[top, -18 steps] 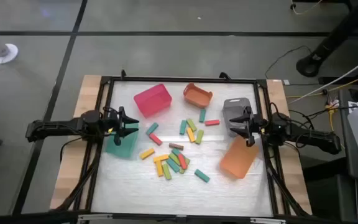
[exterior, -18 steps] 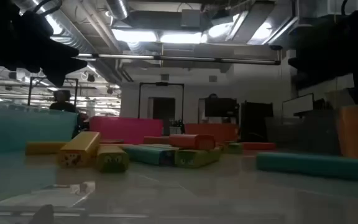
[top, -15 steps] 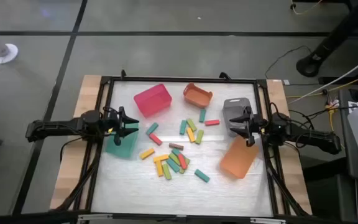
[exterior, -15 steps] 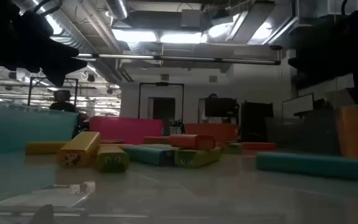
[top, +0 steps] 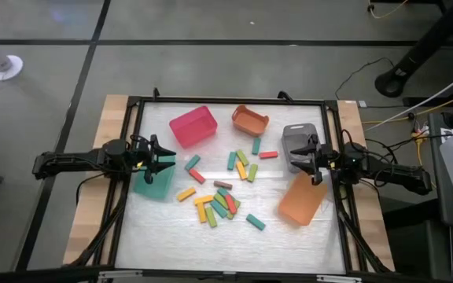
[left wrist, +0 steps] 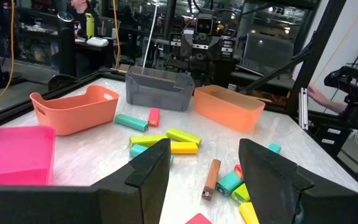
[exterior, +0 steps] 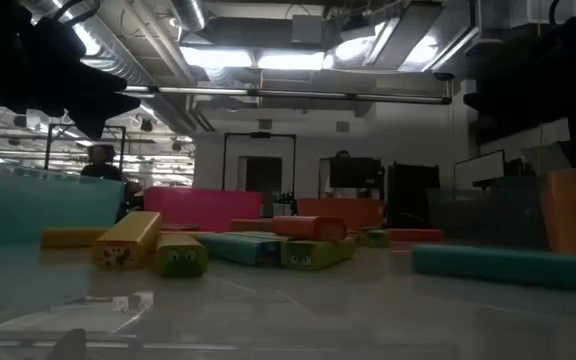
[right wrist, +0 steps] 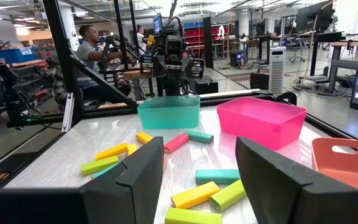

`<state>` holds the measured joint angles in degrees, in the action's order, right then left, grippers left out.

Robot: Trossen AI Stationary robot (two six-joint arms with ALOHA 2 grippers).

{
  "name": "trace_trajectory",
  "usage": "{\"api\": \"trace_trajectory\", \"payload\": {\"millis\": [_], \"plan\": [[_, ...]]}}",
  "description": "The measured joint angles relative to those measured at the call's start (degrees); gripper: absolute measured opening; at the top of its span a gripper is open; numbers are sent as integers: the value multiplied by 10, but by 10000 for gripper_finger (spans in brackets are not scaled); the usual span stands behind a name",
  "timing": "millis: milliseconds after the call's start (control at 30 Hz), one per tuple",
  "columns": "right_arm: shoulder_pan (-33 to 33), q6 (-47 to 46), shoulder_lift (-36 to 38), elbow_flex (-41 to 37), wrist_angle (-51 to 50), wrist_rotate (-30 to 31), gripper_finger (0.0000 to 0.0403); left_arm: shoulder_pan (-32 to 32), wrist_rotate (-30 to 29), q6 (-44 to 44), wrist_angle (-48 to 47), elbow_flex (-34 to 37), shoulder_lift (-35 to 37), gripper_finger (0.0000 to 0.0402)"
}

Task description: Sort blocks

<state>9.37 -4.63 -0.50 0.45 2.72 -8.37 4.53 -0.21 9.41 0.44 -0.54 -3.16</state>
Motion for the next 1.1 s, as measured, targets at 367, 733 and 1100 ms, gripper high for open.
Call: {"api": "trace_trajectory", "payload": {"millis": [367, 733, 1100], "plan": [[0, 0, 0, 0, 0, 0, 202, 0, 0, 0, 0, 0, 0, 180], [0, 0, 0, 0, 0, 0, 202, 0, 1, -235, 1, 0, 0, 180], [0, 0, 0, 0, 0, 0, 202, 0, 1, -181, 1, 0, 0, 180]]}}
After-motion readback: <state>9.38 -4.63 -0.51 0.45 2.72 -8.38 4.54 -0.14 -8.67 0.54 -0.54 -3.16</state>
